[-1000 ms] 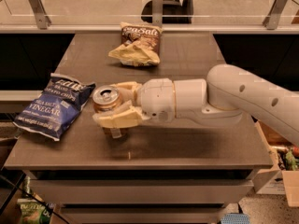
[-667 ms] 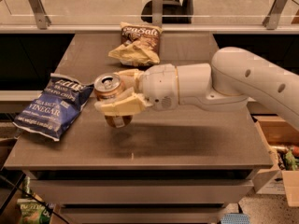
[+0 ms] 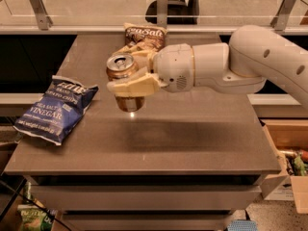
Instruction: Move orange can near brown chip bag
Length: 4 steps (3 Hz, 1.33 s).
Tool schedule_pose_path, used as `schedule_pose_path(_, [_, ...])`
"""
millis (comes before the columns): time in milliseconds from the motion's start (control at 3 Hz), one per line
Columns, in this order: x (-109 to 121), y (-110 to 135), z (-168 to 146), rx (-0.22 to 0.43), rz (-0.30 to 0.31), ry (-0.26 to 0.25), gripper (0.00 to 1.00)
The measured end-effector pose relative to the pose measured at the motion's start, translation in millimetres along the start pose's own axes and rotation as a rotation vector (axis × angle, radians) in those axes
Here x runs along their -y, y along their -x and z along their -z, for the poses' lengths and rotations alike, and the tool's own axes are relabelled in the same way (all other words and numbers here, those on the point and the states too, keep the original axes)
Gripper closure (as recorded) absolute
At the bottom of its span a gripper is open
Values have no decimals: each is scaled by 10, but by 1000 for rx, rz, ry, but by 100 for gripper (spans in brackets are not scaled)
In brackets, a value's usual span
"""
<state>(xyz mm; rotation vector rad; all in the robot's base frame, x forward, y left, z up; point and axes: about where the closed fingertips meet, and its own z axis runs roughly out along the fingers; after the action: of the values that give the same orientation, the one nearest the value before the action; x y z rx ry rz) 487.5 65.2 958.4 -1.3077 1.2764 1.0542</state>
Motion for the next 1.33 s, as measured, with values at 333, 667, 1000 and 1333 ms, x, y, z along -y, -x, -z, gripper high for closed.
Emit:
schedule_pose_path(333, [178, 108, 167, 24, 11, -23, 100])
schedule_pose_path(667, [423, 247, 412, 44, 22, -94, 100])
schedule_pose_path(1000, [637, 373, 635, 49, 25, -174, 100])
schedule_pose_path(1333, [842, 412, 823, 49, 10, -243, 100])
